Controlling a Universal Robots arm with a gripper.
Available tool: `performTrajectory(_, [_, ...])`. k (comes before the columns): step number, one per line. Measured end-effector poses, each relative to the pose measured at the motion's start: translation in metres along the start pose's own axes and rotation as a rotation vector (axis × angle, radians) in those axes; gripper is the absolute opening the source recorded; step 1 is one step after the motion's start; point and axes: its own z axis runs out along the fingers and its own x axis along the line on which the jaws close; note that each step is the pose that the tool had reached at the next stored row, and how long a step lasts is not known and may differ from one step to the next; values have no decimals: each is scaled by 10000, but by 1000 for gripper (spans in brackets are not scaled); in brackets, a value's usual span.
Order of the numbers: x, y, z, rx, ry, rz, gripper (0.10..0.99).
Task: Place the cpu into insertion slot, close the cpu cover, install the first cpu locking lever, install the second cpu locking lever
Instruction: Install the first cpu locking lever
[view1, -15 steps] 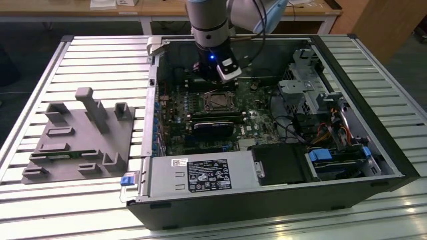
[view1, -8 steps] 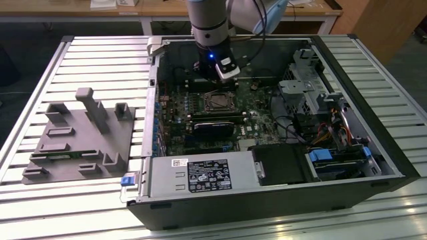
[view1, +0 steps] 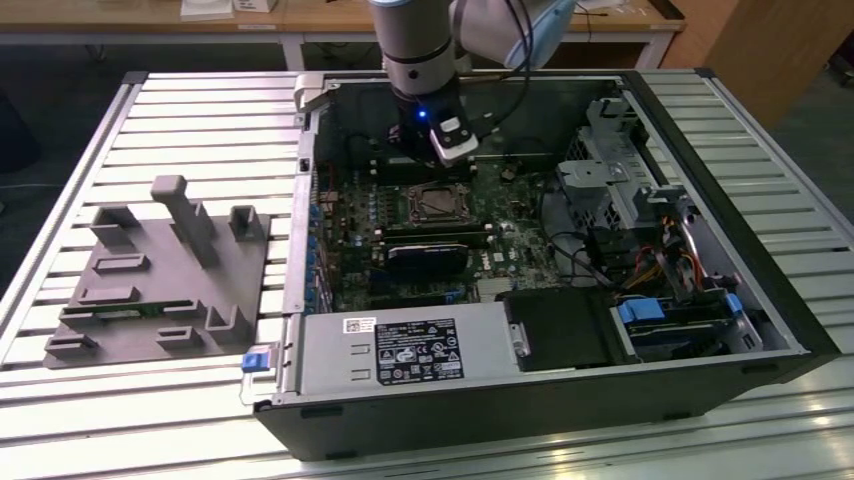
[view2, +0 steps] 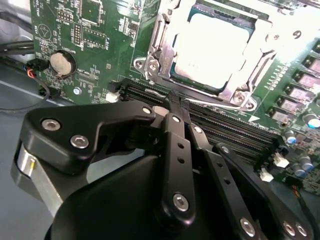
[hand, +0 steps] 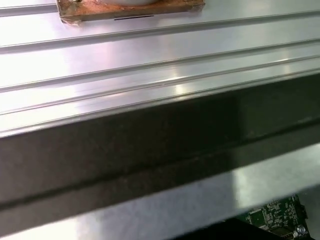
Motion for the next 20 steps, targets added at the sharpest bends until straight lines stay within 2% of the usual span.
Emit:
performTrajectory(2, [7,-3,8,-15,-79,7,106])
performTrajectory(6, [27,-7,14,-3,-152,135,106])
performTrajectory(11, [31,-6,28,137,-281,841,106])
performTrajectory(15, [39,14,37,196,-337,1140,106])
performTrajectory(20, [53,49,47,219,-357,1257,106])
